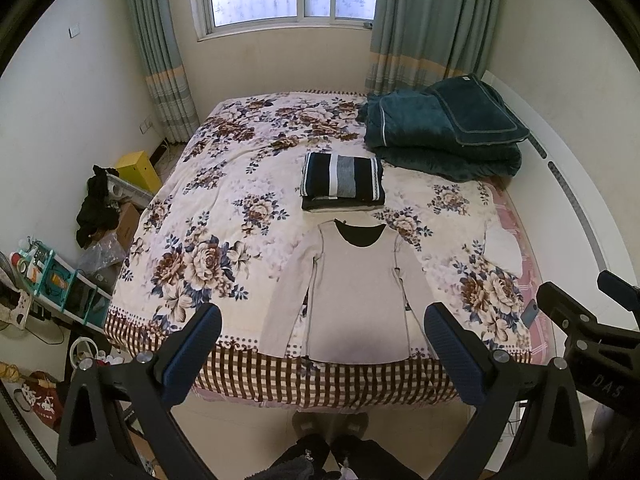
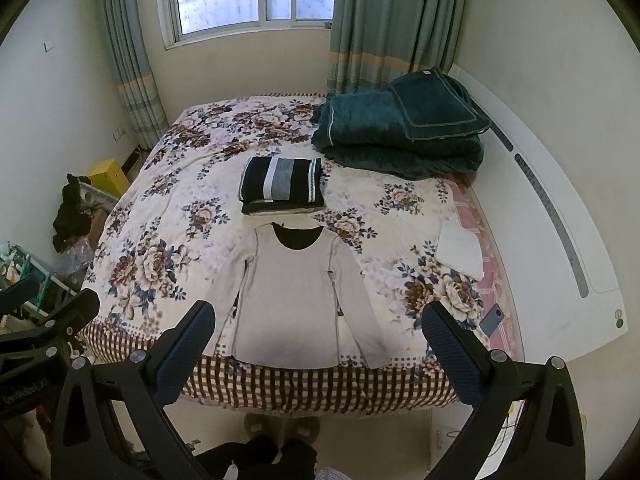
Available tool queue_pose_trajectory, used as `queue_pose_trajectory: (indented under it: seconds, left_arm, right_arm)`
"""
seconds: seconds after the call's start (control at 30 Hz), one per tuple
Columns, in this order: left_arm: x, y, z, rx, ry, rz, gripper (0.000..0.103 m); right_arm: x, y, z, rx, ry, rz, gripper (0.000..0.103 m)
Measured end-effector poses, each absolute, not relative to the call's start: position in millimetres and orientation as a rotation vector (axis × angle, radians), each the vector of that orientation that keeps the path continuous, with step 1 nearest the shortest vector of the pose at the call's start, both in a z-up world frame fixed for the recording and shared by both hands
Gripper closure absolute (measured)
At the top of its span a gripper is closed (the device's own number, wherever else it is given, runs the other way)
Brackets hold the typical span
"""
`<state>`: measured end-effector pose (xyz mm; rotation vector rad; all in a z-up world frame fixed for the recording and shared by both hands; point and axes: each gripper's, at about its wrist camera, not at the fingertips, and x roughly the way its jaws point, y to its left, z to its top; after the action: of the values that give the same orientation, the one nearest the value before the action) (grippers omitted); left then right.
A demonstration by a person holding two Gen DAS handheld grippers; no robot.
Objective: Fold small clothes
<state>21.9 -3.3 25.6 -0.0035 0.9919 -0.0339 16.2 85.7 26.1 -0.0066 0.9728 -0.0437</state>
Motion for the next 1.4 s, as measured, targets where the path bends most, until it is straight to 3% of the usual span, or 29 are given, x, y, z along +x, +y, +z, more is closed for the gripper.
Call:
queue_pose_trajectory:
  seconds: [0.6,0.77,1.07,1.4]
  left_arm:
    - [30.7,-3.8,23.6,0.013,0.971,-0.025,0.000]
    - [70.0,3.0,-19.5,0.036,0.960,-0.004,0.000]
    - [141.8,1.4,-174.6,0.055,1.067,0.051,0.000]
    - [177.5,-32.9,-378.8,0.192,1.259,0.195,0.000]
  right_arm:
    - [26.4,81.9,35.5,0.014,0.971,-0.055,0.000]
    - [49.3,67.9,1.3,0.091,1.009,-0.113,0.000]
    - [106.7,-29.6,-175.4,0.244,1.171,-0.369,0.000]
    - [127.4,-200.1,-473.7,0.477,1.433,-0.492,0.000]
